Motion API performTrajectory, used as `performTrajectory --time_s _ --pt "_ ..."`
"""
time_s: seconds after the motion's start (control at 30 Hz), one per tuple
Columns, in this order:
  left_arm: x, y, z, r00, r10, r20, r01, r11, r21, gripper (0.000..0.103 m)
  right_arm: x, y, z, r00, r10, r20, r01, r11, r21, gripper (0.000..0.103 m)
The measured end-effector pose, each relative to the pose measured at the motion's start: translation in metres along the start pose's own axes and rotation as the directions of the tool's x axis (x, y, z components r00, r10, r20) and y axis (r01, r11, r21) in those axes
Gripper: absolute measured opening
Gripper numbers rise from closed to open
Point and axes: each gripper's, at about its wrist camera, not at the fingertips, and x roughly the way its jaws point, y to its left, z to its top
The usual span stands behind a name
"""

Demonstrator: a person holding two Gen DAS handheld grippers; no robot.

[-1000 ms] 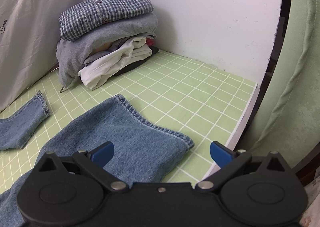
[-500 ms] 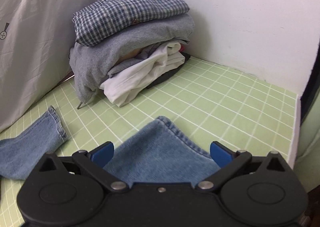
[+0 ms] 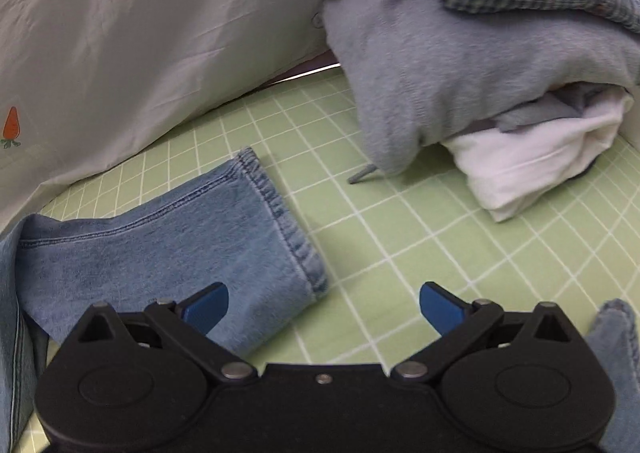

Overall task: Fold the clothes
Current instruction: 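Grasp a jeans leg hem with the right gripper and lift it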

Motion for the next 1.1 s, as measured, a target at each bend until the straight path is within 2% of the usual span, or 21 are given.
performTrajectory --time_s 0.07,0.17,0.27,0.33,0.47,0.57,0.63,0.67,0.7,0.73,0.77,0.8,1.0,1.1 --pt "0.000 0.000 0.000 1.000 -0.001 -0.001 0.001 1.000 0.000 0.103 0.002 0.020 0.006 0.999 -0.014 0.032 0.015 1.000 -0.024 0.103" --pt "0.000 0.000 0.001 1.000 -0.001 0.000 0.001 1.000 -0.002 0.103 0.007 0.054 0.015 0.999 0.010 0.054 -0.007 0.998 -0.067 0.103" --pt "0.000 0.000 0.001 1.000 -0.001 0.003 0.001 1.000 -0.004 0.103 0.019 0.093 0.024 0.996 0.083 0.033 -0.080 0.993 -0.090 0.102" --pt "0.000 0.000 0.000 1.000 -0.002 0.009 0.002 1.000 -0.005 0.103 0.025 0.116 0.032 0.988 0.155 0.015 -0.154 0.987 -0.051 0.101" --pt "-0.001 0.000 -0.002 1.000 -0.003 0.026 0.003 1.000 -0.004 0.103 0.037 0.161 0.050 0.950 0.308 -0.046 -0.304 0.949 0.077 0.098" --pt "-0.002 0.001 -0.002 0.999 -0.004 0.033 0.004 1.000 -0.004 0.103 0.036 0.196 0.049 0.915 0.398 -0.070 -0.393 0.916 0.082 0.094" --pt "-0.001 0.001 -0.001 0.999 -0.005 0.033 0.005 1.000 -0.003 0.103 0.038 0.217 0.043 0.907 0.409 -0.103 -0.406 0.913 0.046 0.085" --pt "-0.001 0.001 -0.001 0.999 -0.006 0.034 0.006 1.000 -0.001 0.103 0.039 0.224 0.040 0.904 0.411 -0.117 -0.410 0.911 0.035 0.076" --pt "-0.001 0.001 -0.001 0.999 -0.007 0.035 0.007 1.000 0.001 0.103 0.039 0.224 0.036 0.901 0.416 -0.126 -0.415 0.909 0.035 0.053" --pt "-0.001 0.002 -0.001 0.999 -0.008 0.036 0.008 1.000 0.003 0.103 0.039 0.225 0.033 0.897 0.421 -0.134 -0.420 0.907 0.035 0.039" --pt "-0.002 0.002 -0.001 0.999 -0.009 0.038 0.009 1.000 0.005 0.103 0.039 0.226 0.029 0.894 0.425 -0.143 -0.425 0.905 0.036 0.017" --pt "-0.002 0.002 -0.001 0.999 -0.009 0.040 0.009 1.000 0.006 0.103 0.036 0.224 0.026 0.892 0.430 -0.140 -0.430 0.902 0.036 0.007" --pt "-0.002 0.002 -0.002 0.999 -0.011 0.046 0.011 1.000 0.008 0.103 -0.044 0.159 0.000 0.939 0.344 -0.010 -0.344 0.938 -0.046 0.004" --pt "-0.003 0.002 -0.003 0.998 -0.011 0.055 0.011 1.000 0.009 0.103 -0.073 0.104 -0.029 0.963 0.265 -0.045 -0.266 0.963 -0.034 0.004"
